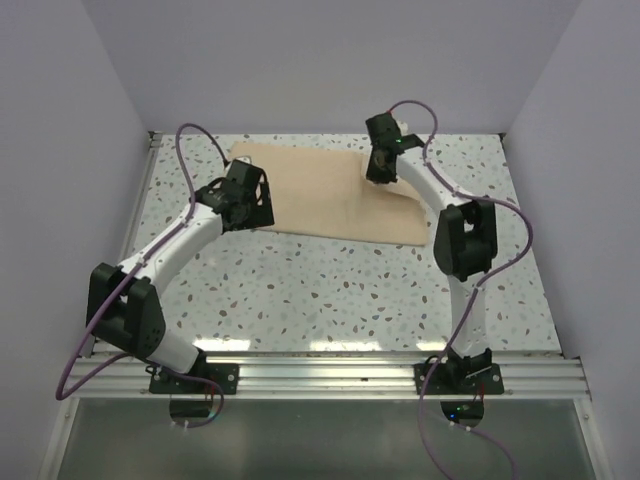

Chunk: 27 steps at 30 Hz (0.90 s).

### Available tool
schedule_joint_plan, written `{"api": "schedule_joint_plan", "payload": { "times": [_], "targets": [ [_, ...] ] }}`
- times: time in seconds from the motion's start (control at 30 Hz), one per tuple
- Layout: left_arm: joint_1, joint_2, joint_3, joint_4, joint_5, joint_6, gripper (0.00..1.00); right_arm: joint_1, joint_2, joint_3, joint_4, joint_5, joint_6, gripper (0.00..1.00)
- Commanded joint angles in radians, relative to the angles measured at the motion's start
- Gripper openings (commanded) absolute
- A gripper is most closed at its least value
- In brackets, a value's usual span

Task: Open and lay out the surgical kit
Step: Open the surgical kit at the center of the board.

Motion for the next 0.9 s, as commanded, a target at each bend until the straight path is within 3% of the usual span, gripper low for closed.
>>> {"api": "schedule_joint_plan", "payload": {
  "times": [0.0,0.2,0.43,0.73,0.83,0.87],
  "targets": [
    [0.014,-0.028,0.092,0.023,-0.023,0.032,0.88,0.096,-0.167,-0.121,-0.026,-0.130,0.031,0.00],
    [0.049,0.002,0.218,0.000,-0.052,0.059,0.88,0.162,-0.477,-0.503,-0.043,-0.255,0.080,0.00],
    [0.062,0.048,0.352,-0.022,-0.063,0.048,0.88,0.203,-0.862,-0.862,-0.333,-0.390,0.064,0.00],
    [0.054,0.047,0.356,-0.007,-0.046,-0.055,0.87,0.203,-1.129,-1.035,-0.689,-0.430,-0.053,0.00],
    [0.045,0.036,0.346,-0.013,-0.055,-0.079,0.86,0.203,-1.218,-1.100,-0.718,-0.459,-0.056,0.00],
    [0.040,0.033,0.341,-0.013,-0.057,-0.084,0.87,0.203,-1.237,-1.108,-0.724,-0.466,-0.044,0.31]
  ]
}}
